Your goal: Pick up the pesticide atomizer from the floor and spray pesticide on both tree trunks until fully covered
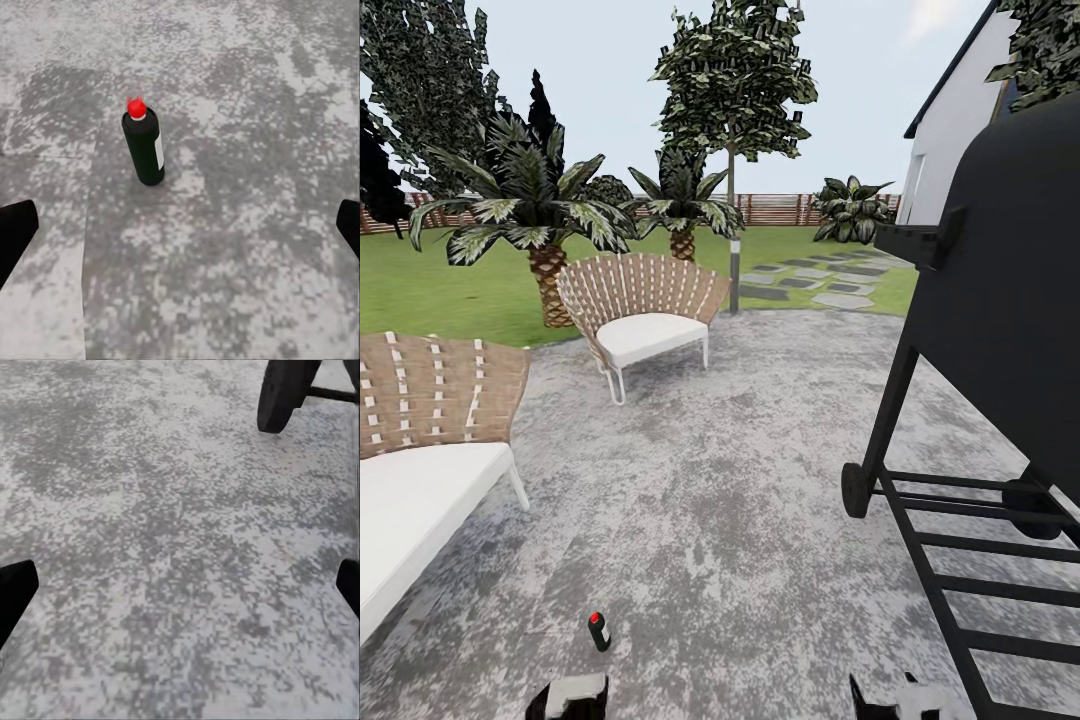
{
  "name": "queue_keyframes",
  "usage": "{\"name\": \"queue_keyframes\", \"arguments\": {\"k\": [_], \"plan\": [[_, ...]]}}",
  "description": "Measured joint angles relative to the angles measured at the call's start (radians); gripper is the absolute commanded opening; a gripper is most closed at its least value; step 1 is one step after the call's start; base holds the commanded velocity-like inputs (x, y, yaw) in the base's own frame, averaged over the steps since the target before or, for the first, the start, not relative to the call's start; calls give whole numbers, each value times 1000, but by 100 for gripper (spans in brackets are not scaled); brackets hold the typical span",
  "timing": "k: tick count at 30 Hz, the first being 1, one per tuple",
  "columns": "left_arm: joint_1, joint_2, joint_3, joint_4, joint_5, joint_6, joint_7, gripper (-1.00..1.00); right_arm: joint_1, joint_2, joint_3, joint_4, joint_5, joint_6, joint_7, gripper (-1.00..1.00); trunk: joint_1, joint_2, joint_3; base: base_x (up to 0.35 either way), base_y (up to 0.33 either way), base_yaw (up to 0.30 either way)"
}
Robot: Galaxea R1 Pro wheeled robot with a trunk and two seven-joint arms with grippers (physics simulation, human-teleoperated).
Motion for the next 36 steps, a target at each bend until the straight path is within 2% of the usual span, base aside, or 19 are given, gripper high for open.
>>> {"name": "queue_keyframes", "arguments": {"k": [5,8,11,16,23,27,36], "plan": [[-65,-3,16,1,-2,3,1,100,-49,11,0,-118,0,74,-1,100,0,0,0,0,0,0],[-91,-2,18,1,-3,2,2,100,-104,32,1,-164,0,172,-1,100,0,0,0,0,0,0],[-100,1,19,-1,-2,1,2,100,-152,50,1,-181,0,231,-1,100,0,0,0,0,0,0],[-105,6,21,-5,-2,-1,1,100,-241,68,1,-199,-1,275,4,100,0,0,0,0,0,0],[-100,8,22,-5,-3,-1,1,100,-256,61,-1,-207,1,279,4,100,0,0,0,0,0,0],[-103,31,26,-5,-1,2,8,100,-256,60,0,-202,1,279,4,100,0,0,0,114,88,0],[-103,29,25,-6,-1,1,9,100,-256,60,0,-204,1,279,4,100,0,0,0,27,18,36]]}}
